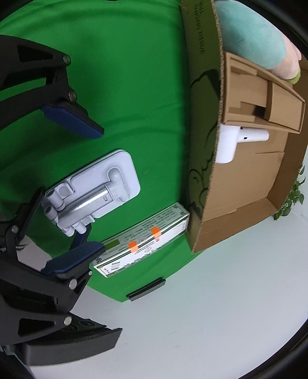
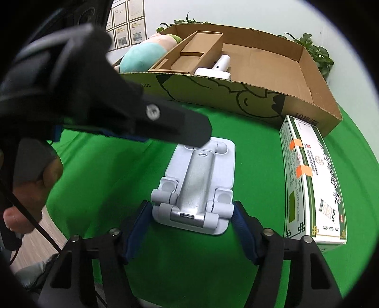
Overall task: Organize objects
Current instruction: 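Grasp the phone stand with the right gripper while the left gripper grips its other end, then lift the phone stand with both grippers and carry it into the tray box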
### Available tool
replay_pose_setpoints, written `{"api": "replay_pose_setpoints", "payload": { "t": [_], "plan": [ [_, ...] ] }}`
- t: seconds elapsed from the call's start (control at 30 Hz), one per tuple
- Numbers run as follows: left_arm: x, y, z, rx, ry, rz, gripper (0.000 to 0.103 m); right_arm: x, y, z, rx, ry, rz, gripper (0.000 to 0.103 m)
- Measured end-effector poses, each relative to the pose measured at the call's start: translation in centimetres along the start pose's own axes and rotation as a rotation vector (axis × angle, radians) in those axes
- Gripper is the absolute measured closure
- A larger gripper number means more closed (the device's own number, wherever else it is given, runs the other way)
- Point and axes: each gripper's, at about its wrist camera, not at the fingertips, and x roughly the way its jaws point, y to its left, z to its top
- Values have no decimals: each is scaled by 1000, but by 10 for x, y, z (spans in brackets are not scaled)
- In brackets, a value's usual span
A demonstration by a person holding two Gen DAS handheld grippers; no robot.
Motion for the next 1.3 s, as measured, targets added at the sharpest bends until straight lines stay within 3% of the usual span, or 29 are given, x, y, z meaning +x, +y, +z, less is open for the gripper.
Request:
{"api": "replay_pose_setpoints", "payload": {
  "t": [0.2, 0.27, 0.4, 0.83, 1.3],
  "plan": [
    [13, -2, -6, -16, 34, 5, 34, -13, -21, -1, 170, -5, 148, 35],
    [16, -2, -9, -23, 49, -10, 44, -15, -26, -3, 207, -9, 182, 35],
    [19, -4, -13, -19, 60, -24, 55, -21, -26, -8, 247, -12, 237, 35],
    [10, -11, -20, -9, 29, -38, 65, -21, -12, -12, 217, -40, 194, 37],
    [-40, -44, 21, 92, -110, -70, 72, -48, -17, 32, 205, -211, 162, 37]
  ]
}}
